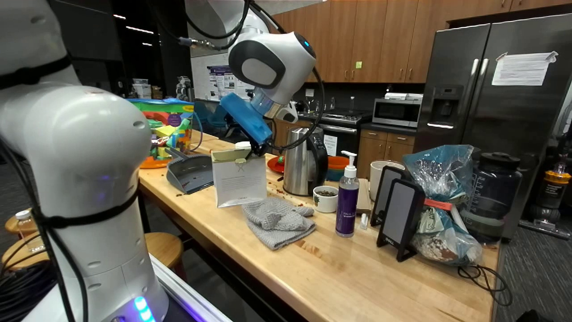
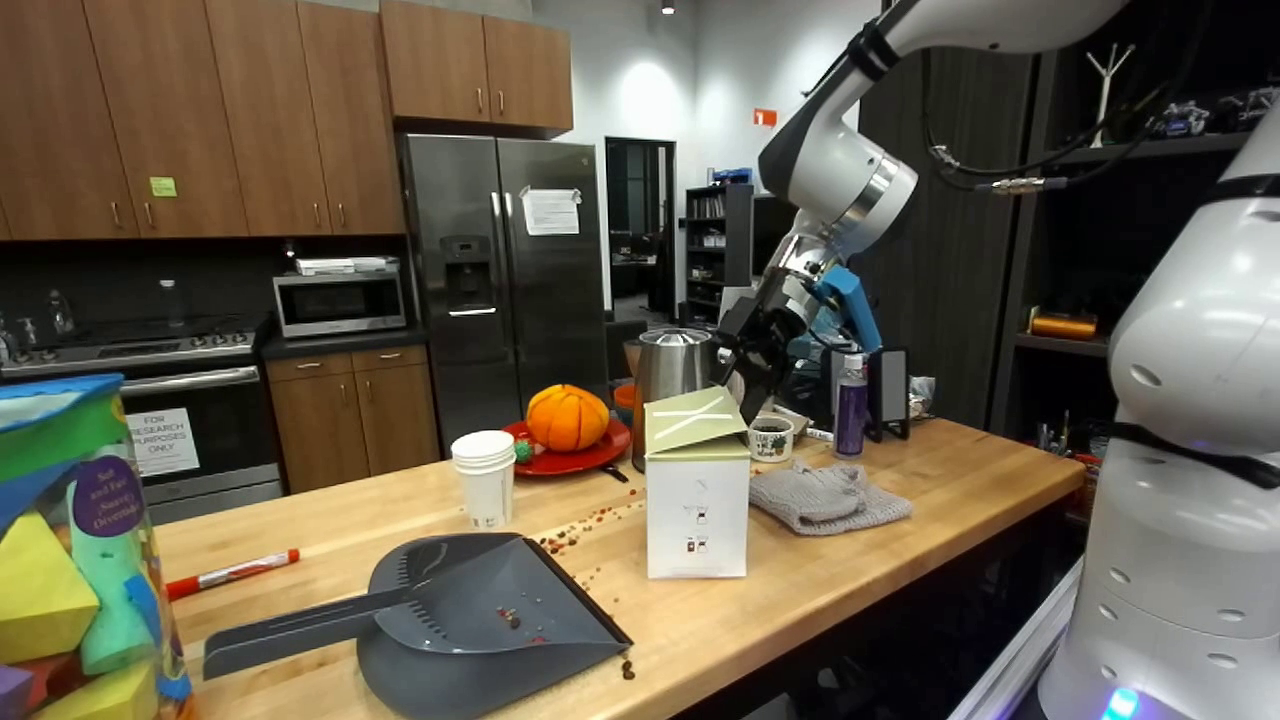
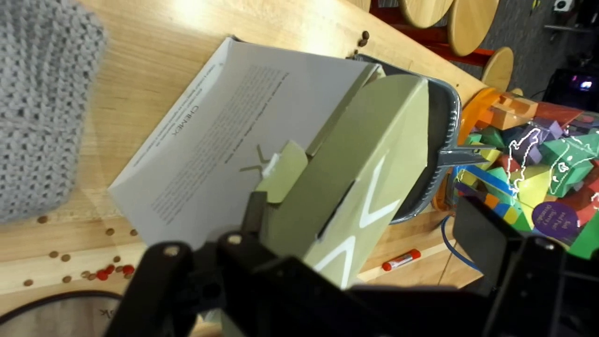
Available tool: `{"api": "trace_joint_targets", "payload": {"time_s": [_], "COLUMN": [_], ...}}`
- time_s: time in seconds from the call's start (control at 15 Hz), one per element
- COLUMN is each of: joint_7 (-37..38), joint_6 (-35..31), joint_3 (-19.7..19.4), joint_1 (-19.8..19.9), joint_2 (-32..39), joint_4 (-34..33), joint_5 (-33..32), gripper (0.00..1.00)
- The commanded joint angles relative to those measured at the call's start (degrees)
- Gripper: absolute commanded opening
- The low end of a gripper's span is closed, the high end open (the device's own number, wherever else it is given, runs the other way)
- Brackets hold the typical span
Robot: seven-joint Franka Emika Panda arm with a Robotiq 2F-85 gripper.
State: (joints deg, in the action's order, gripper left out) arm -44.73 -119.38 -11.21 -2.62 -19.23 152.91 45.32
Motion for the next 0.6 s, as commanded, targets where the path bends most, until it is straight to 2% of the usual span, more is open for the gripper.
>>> {"api": "trace_joint_targets", "payload": {"time_s": [0.0, 0.53], "joint_7": [-1.2, -0.8], "joint_6": [1.6, 1.7], "joint_3": [0.4, 1.4], "joint_1": [1.9, 1.8], "joint_2": [1.6, 2.0], "joint_4": [-1.1, -1.4], "joint_5": [0.7, 0.8], "gripper": [1.00, 1.00]}}
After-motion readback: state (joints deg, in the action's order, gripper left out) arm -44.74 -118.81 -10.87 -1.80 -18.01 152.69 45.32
